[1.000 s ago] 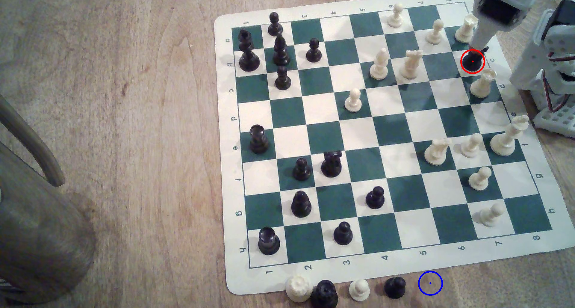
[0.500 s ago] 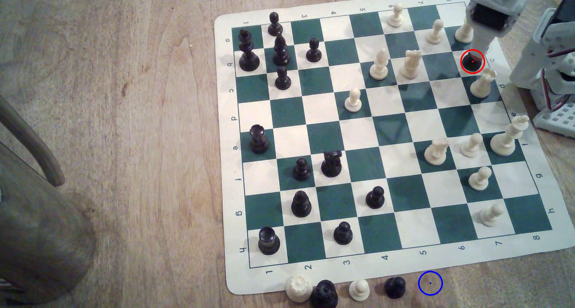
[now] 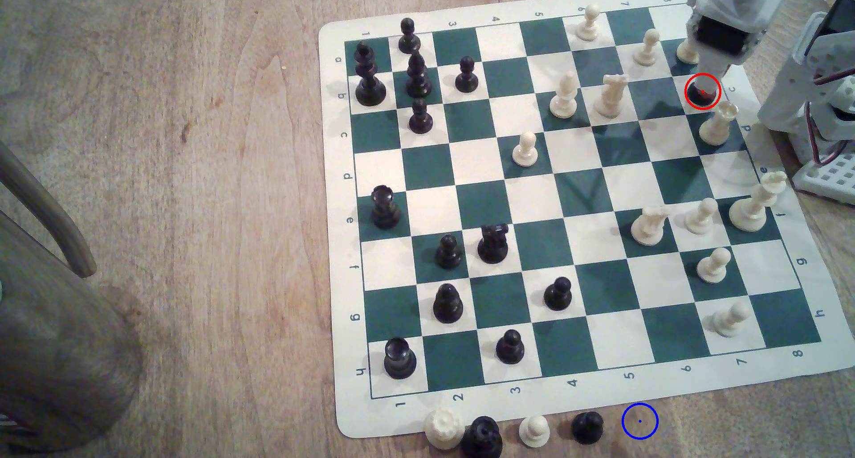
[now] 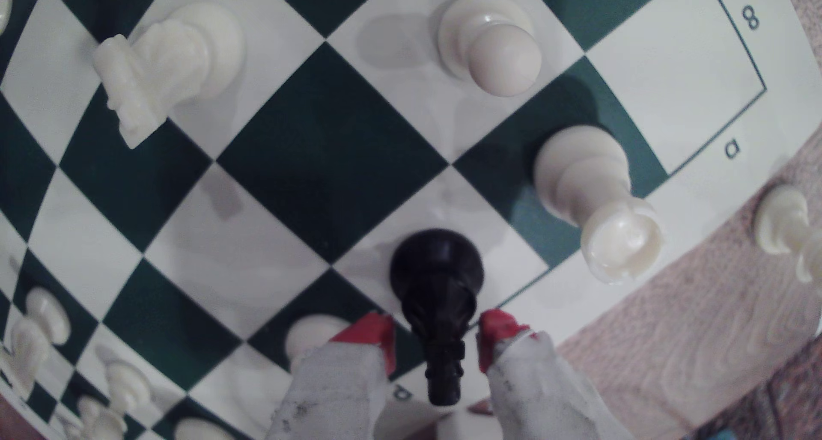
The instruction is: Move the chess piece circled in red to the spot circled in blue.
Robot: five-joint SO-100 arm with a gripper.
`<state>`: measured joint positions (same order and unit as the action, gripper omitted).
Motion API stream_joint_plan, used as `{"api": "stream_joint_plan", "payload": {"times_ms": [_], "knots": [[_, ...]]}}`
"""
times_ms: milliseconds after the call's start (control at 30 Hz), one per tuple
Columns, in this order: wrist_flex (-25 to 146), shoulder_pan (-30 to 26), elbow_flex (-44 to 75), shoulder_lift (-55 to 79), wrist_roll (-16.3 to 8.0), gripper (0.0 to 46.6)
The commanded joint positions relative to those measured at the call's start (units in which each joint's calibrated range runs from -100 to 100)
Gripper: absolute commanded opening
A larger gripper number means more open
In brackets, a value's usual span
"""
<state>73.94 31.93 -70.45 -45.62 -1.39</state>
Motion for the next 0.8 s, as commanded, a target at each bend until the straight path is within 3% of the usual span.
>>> {"api": "stream_joint_plan", "payload": {"times_ms": [0, 167, 333, 767], "knots": [[-2.12, -0.22, -0.18, 2.41, -0.10, 10.2], [-3.26, -0.14, -0.63, 3.43, -0.10, 8.5], [-3.18, -0.29, -0.09, 3.43, 0.00, 0.2], [2.71, -2.56, 3.36, -3.02, -0.59, 0.2]]}}
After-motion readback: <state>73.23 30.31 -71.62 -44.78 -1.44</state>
